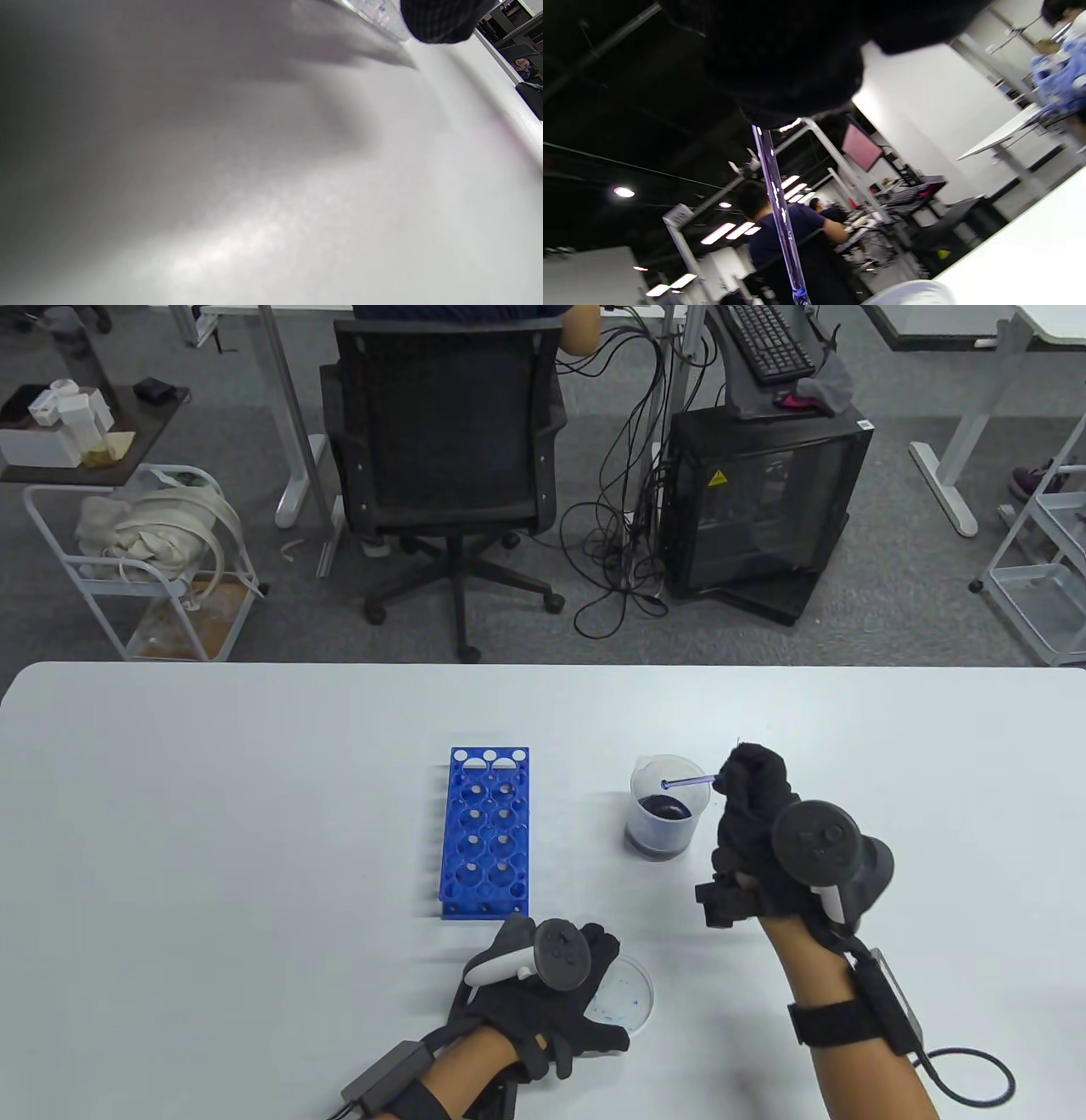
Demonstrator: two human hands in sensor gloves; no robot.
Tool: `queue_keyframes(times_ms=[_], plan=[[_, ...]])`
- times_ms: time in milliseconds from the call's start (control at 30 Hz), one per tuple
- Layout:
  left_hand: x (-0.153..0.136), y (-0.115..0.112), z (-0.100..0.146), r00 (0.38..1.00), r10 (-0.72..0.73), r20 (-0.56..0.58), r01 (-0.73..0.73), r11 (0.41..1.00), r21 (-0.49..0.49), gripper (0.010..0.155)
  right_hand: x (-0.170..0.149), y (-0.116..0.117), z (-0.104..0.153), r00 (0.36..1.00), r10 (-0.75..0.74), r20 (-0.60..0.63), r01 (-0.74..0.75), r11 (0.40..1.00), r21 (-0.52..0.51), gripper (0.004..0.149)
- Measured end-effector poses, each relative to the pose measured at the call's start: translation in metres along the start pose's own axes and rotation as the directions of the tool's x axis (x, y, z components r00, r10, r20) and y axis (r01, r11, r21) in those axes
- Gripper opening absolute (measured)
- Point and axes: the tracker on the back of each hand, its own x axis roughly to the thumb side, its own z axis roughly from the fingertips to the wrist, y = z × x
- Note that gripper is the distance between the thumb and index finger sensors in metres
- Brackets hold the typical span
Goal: Dip glass rod and spread liquid on culture dish
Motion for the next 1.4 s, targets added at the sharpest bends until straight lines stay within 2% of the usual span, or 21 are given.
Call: queue_keyframes(times_ms=[100, 167, 267, 400, 567, 733, 933, 1067, 1233, 1400], plan=[[0.000, 0.000, 0.001, 1.000, 0.000, -0.001, 0.000, 1.000, 0.005, 0.106, 0.008, -0.012, 0.035, 0.997, -0.061, 0.051, 0.059, 0.997, 0.057, 0.038], [0.000, 0.000, 0.001, 1.000, 0.001, 0.000, -0.001, 1.000, 0.007, 0.106, 0.006, -0.012, 0.070, 0.993, -0.084, 0.077, 0.075, 0.992, 0.105, 0.038], [0.000, 0.000, 0.001, 1.000, 0.005, 0.001, -0.005, 1.000, 0.006, 0.106, -0.005, -0.001, 0.112, 0.993, -0.072, 0.091, 0.057, 0.985, 0.161, 0.038], [0.000, 0.000, 0.000, 1.000, 0.004, -0.001, -0.004, 1.000, 0.008, 0.106, -0.018, 0.021, 0.137, 0.994, -0.039, 0.106, 0.015, 0.975, 0.222, 0.038], [-0.001, 0.000, 0.000, 1.000, 0.004, -0.001, -0.004, 1.000, 0.007, 0.106, -0.023, 0.044, 0.145, 0.992, -0.037, 0.119, -0.003, 0.949, 0.317, 0.039], [-0.001, 0.000, 0.000, 1.000, 0.005, -0.001, -0.005, 1.000, 0.006, 0.106, -0.022, 0.054, 0.150, 0.990, -0.002, 0.143, -0.048, 0.938, 0.344, 0.039], [-0.001, 0.000, 0.000, 1.000, 0.004, -0.001, -0.004, 1.000, 0.006, 0.106, -0.023, 0.052, 0.146, 0.985, 0.065, 0.161, -0.110, 0.951, 0.289, 0.039], [-0.001, 0.000, 0.000, 1.000, 0.004, -0.001, -0.004, 1.000, 0.006, 0.106, -0.029, 0.040, 0.142, 0.987, 0.091, 0.132, -0.123, 0.959, 0.256, 0.037], [-0.001, 0.000, 0.000, 1.000, 0.004, -0.001, -0.004, 1.000, 0.006, 0.106, -0.028, 0.032, 0.144, 0.991, 0.070, 0.114, -0.099, 0.955, 0.278, 0.037], [-0.001, 0.000, 0.000, 1.000, 0.004, -0.001, -0.004, 1.000, 0.006, 0.106, -0.019, 0.037, 0.150, 0.988, 0.041, 0.149, -0.087, 0.945, 0.316, 0.037]])
